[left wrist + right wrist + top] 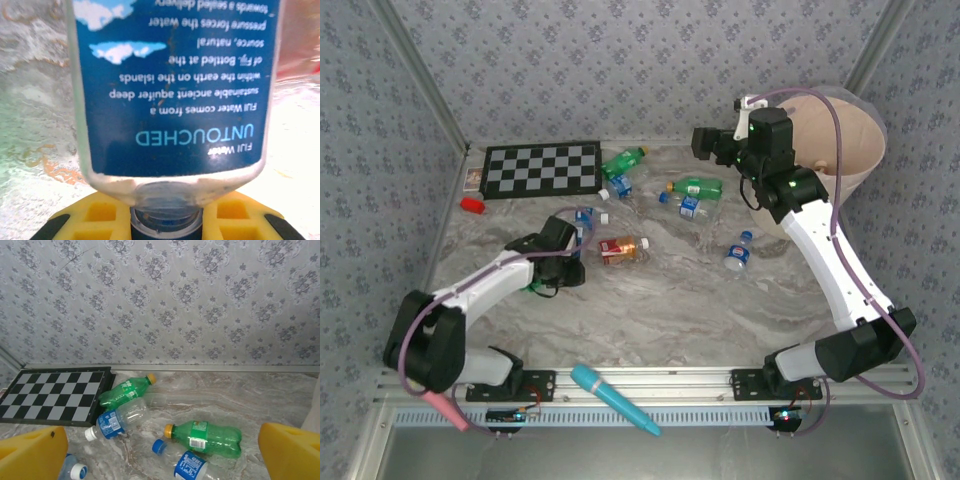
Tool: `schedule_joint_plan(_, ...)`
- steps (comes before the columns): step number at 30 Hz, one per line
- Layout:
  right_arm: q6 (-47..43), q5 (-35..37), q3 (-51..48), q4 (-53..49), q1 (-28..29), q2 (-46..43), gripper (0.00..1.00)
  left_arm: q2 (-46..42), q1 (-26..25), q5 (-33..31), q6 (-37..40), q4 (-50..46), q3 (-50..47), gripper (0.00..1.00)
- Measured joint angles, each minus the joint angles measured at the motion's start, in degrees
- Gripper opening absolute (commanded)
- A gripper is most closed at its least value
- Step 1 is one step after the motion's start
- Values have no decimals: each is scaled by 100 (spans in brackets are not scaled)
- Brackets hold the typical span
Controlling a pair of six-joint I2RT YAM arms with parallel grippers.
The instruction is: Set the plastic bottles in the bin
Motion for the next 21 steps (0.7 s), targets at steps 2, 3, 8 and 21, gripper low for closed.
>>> schedule_joint_plan(2, 59, -166, 0, 4, -2, 0, 100, -387, -28, -37, 42, -72, 2, 21)
schedule_joint_plan(3, 116, -302, 0, 7, -7, 0, 100, -562, -50, -68, 70, -111, 17, 21)
schedule_joint_plan(8, 391, -1047, 0, 133, -50, 46, 97, -1209, -192, -116, 258, -269, 374, 22)
schedule_joint_plan(21, 1182, -2802, 326, 466, 522, 1008, 77, -1093, -702, -107, 691, -367, 1917, 22)
